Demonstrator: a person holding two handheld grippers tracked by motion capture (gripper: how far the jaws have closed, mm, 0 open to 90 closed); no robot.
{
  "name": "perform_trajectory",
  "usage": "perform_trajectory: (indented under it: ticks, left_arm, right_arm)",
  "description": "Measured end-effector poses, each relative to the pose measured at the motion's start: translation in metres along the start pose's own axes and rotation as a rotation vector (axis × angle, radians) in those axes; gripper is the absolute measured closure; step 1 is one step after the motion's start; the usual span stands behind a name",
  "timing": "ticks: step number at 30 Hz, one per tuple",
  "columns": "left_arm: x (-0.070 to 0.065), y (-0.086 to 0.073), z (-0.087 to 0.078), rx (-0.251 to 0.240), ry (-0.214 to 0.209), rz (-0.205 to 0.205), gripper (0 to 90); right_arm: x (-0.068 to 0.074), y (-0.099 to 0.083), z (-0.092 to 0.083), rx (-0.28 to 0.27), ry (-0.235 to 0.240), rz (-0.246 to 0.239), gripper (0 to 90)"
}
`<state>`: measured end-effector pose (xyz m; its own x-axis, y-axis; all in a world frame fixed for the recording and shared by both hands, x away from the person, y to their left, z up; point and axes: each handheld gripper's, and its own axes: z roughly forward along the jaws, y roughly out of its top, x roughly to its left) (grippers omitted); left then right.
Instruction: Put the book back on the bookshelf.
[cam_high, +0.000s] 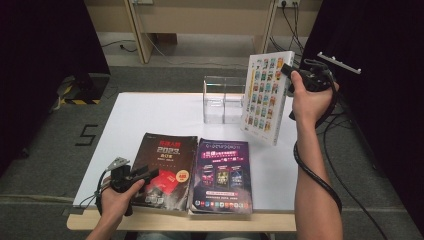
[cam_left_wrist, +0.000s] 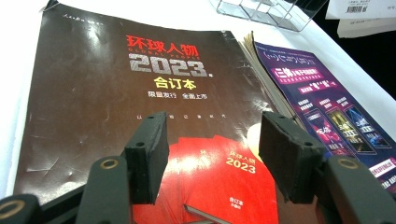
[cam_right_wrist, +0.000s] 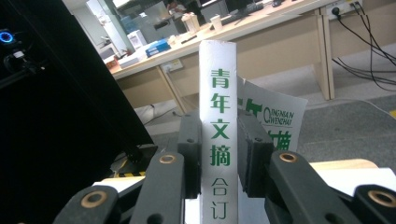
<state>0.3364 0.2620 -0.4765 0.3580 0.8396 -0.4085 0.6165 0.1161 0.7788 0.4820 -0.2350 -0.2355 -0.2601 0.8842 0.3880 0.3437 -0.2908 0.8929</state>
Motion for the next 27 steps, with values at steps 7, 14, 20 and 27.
perform_trajectory:
  ticks: [7,14,20,27]
  left_arm:
    - [-0.002,0.001,0.0,-0.002,-0.004,0.003,41.7]
    - [-0.001,0.0,-0.002,-0.008,-0.003,0.002,41.8]
    - [0.0,0.0,-0.001,-0.002,-0.002,0.005,41.9]
    - [0.0,-0.002,0.001,0.008,-0.003,0.008,41.9]
  right_arm:
    - [0.005,0.003,0.002,0.0,0.031,0.017,74.2]
    - [-0.001,0.002,0.016,0.01,0.037,0.034,74.2]
    - [-0.021,0.005,0.029,0.001,0.003,0.054,74.1]
    - [-0.039,0.008,0.032,-0.015,-0.035,0.059,74.1]
